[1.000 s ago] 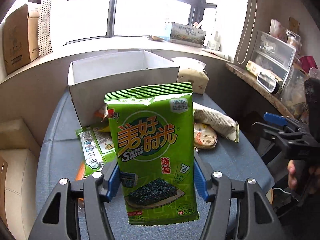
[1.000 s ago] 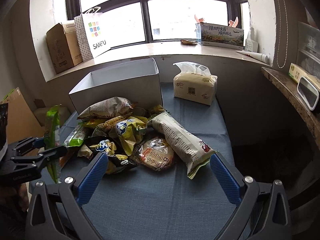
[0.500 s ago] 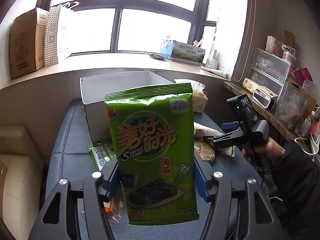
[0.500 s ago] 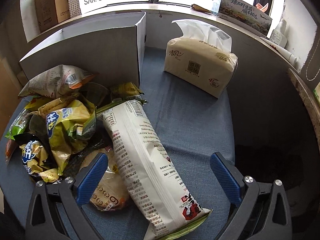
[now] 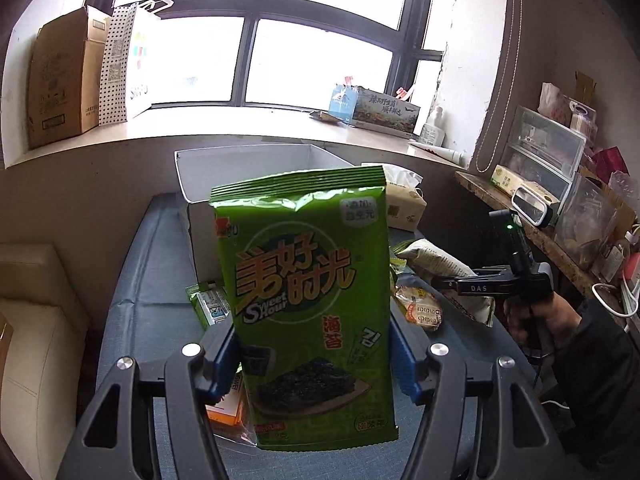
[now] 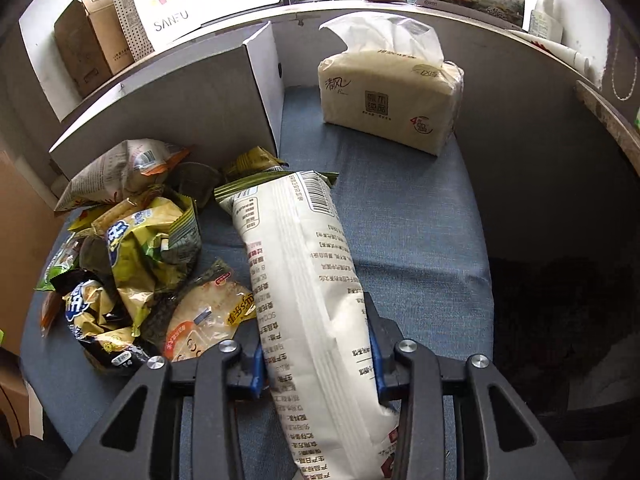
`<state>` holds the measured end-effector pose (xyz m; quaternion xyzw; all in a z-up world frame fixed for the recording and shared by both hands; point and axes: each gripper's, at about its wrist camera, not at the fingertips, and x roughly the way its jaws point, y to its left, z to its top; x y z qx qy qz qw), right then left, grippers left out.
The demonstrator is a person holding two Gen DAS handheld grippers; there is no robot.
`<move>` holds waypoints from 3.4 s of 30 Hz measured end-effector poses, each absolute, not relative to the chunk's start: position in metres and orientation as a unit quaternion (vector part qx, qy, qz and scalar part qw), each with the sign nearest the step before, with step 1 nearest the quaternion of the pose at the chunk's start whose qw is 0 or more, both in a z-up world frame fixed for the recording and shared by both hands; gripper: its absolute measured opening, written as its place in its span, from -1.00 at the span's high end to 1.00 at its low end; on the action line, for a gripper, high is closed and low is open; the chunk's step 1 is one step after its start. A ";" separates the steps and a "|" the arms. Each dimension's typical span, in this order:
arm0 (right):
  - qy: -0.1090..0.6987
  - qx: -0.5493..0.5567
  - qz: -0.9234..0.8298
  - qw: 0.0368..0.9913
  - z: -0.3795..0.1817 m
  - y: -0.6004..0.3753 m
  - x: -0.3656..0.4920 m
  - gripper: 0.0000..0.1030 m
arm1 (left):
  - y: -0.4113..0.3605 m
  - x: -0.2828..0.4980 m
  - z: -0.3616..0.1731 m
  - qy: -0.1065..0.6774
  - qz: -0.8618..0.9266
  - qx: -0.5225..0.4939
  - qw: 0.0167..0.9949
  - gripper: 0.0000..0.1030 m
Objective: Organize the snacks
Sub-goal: 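Carry both packs into the white box and open both tools, then return both tools to the snack pile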
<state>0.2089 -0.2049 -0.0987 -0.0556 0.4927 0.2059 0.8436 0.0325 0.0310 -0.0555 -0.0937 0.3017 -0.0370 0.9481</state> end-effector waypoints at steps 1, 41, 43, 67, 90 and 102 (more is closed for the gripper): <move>0.485 -0.041 0.207 0.849 -0.091 -0.210 0.202 0.20 | 0.033 0.033 -0.056 0.301 -0.037 -0.098 0.948 -0.33; 0.409 0.116 0.204 0.882 0.015 -0.040 0.398 -0.62 | 0.133 0.328 -0.029 0.380 0.020 -0.127 0.916 -0.70; 0.404 0.117 0.185 0.888 0.016 -0.035 0.404 -0.99 | 0.139 0.330 -0.035 0.381 0.031 -0.138 0.914 -1.00; 0.271 -0.023 0.284 0.919 0.068 -0.082 0.179 -1.00 | 0.070 0.121 0.030 0.242 -0.036 -0.035 0.969 -1.00; 0.325 -0.081 0.239 0.911 -0.005 -0.142 0.047 -1.00 | 0.058 -0.017 -0.034 0.286 -0.027 -0.152 0.946 -1.00; 0.268 -0.274 0.281 0.880 -0.026 -0.040 0.092 -1.00 | 0.068 -0.020 -0.035 0.290 -0.016 -0.156 0.944 -1.00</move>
